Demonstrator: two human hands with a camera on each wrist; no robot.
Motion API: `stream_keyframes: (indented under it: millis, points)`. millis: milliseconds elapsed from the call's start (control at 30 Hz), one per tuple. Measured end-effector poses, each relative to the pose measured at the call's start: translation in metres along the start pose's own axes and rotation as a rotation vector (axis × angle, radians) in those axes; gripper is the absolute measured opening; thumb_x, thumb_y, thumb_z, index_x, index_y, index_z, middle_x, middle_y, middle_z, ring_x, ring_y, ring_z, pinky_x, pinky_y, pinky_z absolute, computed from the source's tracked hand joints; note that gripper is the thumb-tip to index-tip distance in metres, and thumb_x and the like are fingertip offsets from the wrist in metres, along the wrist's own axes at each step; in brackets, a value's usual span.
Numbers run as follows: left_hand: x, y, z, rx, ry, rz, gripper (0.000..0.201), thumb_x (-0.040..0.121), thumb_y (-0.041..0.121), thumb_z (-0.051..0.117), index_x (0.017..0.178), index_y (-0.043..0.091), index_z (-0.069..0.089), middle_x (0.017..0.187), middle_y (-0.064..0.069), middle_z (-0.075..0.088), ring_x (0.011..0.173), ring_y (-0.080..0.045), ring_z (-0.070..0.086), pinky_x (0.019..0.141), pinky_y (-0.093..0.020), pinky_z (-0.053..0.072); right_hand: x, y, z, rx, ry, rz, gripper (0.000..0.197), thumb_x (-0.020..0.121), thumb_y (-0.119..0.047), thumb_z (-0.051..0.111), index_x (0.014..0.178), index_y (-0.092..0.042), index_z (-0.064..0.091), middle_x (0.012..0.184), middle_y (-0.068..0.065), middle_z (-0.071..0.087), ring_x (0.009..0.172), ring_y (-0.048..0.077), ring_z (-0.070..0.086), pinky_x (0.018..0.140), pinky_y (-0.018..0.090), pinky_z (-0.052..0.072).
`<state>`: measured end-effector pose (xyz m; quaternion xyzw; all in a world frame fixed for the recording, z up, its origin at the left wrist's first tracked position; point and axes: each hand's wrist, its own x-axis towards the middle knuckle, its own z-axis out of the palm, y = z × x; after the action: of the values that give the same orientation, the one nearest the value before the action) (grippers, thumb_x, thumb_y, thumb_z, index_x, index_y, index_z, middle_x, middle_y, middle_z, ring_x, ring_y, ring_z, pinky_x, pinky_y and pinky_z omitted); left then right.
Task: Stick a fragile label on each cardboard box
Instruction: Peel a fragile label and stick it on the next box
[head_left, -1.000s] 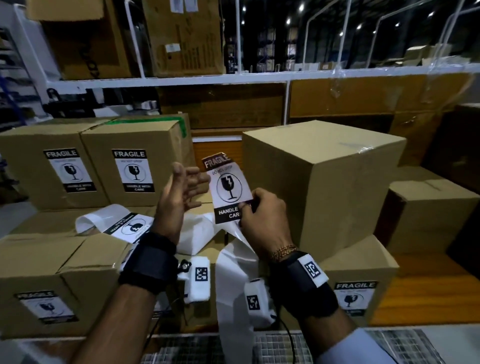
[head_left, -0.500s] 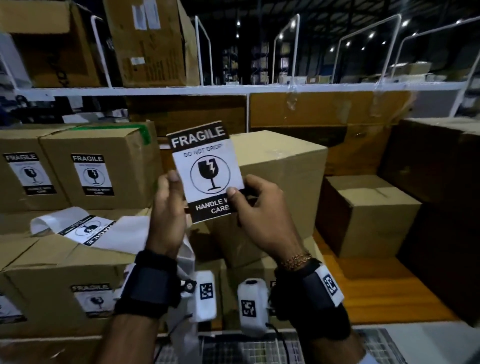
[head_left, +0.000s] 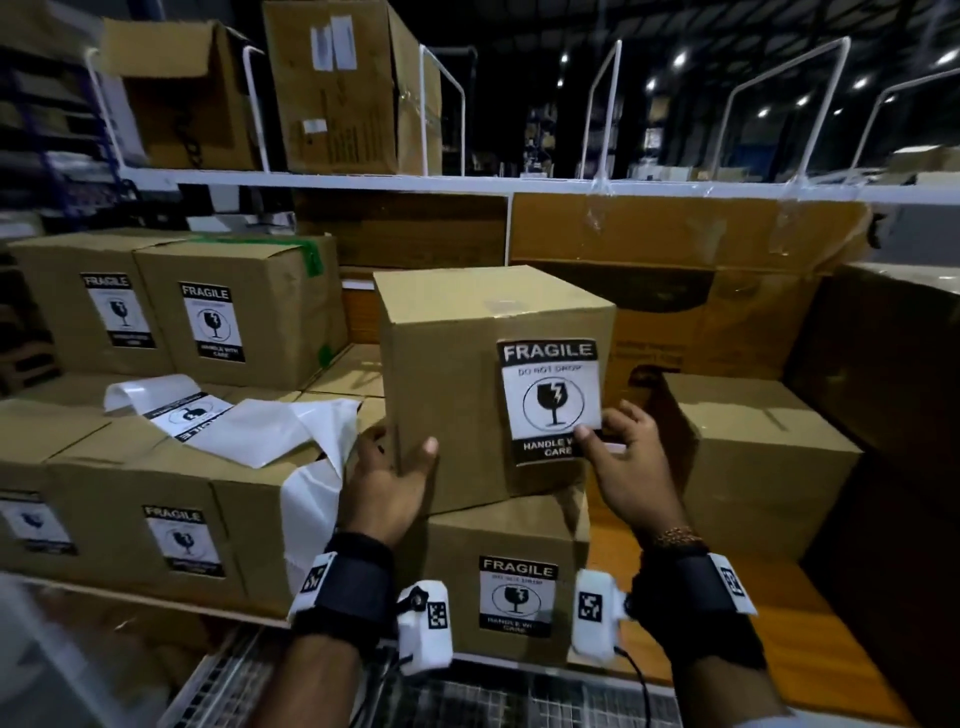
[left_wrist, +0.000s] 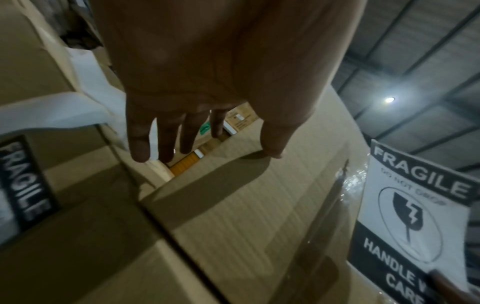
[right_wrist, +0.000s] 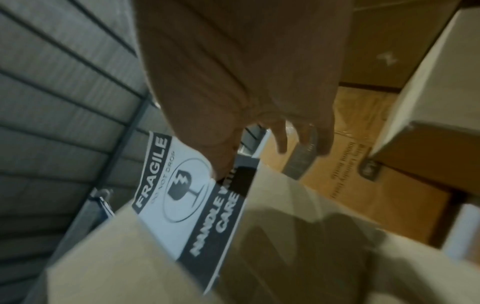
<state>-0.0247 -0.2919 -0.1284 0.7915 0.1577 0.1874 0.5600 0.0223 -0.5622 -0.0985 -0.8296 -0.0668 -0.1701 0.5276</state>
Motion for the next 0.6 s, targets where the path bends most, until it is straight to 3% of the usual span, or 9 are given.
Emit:
stream_keyframes:
  millis: [67,133,200,267,300,367,433,500,600]
  points:
    - [-0.002,-0.006,0.006,0.042,0.024,-0.055,0.102,0.061,0.097,0.049,0.142,0.035,0.039,0.138,0.003,0.061,0.126,-0.026,0.058,0.109,-0.050,0.046,0.000,0.010,0.004,-0.030,-0.135,0.023,0.044,0.100,-0.035,0.066,0.136,-0.010,0.065,0.164,0.004,0.031,0.150,0.017,0.029,0.109,0.027,0.029]
    - [-0.008,-0.001,0.009,0.057,0.046,-0.052,0.094,0.066,0.096,0.044,0.138,0.036,0.044,0.133,0.003,0.065,0.123,-0.026,0.060,0.108,-0.049,0.047,-0.002,0.015,0.007,-0.038,-0.211,0.021,0.048,0.099,-0.036,0.068,0.138,-0.009,0.063,0.167,0.003,0.026,0.155,0.022,0.022,0.117,0.033,0.026]
    - [-0.013,0.015,0.010,0.048,0.064,-0.019,0.075,0.083,0.084,0.046,0.138,0.033,0.048,0.129,0.003,0.066,0.120,-0.024,0.062,0.107,-0.043,0.048,-0.002,0.013,0.007,-0.010,-0.201,-0.007,0.049,0.097,-0.037,0.069,0.138,-0.011,0.063,0.170,0.000,0.020,0.155,0.022,0.020,0.122,0.041,0.028]
    - [-0.014,0.031,0.008,0.009,0.090,0.029,0.054,0.100,0.060,0.051,0.141,0.026,0.051,0.129,0.002,0.066,0.118,-0.021,0.061,0.101,-0.036,0.047,0.001,0.006,0.001,-0.005,-0.156,-0.088,0.045,0.096,-0.038,0.070,0.133,-0.013,0.067,0.170,-0.005,0.019,0.154,0.018,0.020,0.123,0.043,0.028]
    - [-0.012,0.038,0.006,0.000,0.104,0.063,0.052,0.100,0.057,0.052,0.142,0.025,0.051,0.131,0.002,0.065,0.119,-0.021,0.061,0.101,-0.037,0.048,0.004,0.001,-0.002,0.001,-0.127,-0.139,0.043,0.096,-0.038,0.070,0.130,-0.013,0.068,0.170,-0.008,0.019,0.153,0.015,0.020,0.121,0.038,0.030]
    - [-0.009,0.052,0.000,-0.018,0.132,0.140,0.060,0.094,0.069,0.052,0.140,0.031,0.051,0.132,0.004,0.064,0.120,-0.022,0.062,0.101,-0.042,0.053,0.011,-0.017,-0.012,0.077,-0.102,-0.204,0.040,0.095,-0.037,0.071,0.128,-0.015,0.069,0.169,-0.014,0.019,0.150,0.009,0.019,0.114,0.031,0.041]
    - [-0.009,0.070,-0.006,-0.049,0.141,0.204,0.050,0.098,0.064,0.050,0.137,0.033,0.051,0.130,0.006,0.063,0.114,-0.013,0.062,0.091,-0.026,0.054,0.021,-0.038,-0.022,0.149,-0.087,-0.279,0.035,0.094,-0.036,0.072,0.124,-0.019,0.071,0.168,-0.017,0.019,0.152,0.013,0.019,0.114,0.040,0.041]
    - [-0.012,0.093,-0.012,-0.119,0.148,0.241,0.043,0.104,0.049,0.048,0.142,0.029,0.048,0.127,0.010,0.060,0.106,0.002,0.058,0.072,-0.003,0.045,0.028,-0.063,-0.033,0.118,-0.049,-0.355,0.028,0.094,-0.036,0.072,0.118,-0.021,0.074,0.169,-0.015,0.018,0.151,0.012,0.016,0.111,0.038,0.030]
    - [-0.015,0.122,-0.022,-0.198,0.155,0.301,0.047,0.104,0.045,0.050,0.147,0.026,0.043,0.125,0.016,0.059,0.107,0.008,0.056,0.067,0.003,0.042,0.038,-0.101,-0.047,0.104,-0.011,-0.451,0.022,0.095,-0.037,0.072,0.114,-0.027,0.072,0.170,-0.009,0.020,0.151,0.014,0.015,0.111,0.036,0.022]
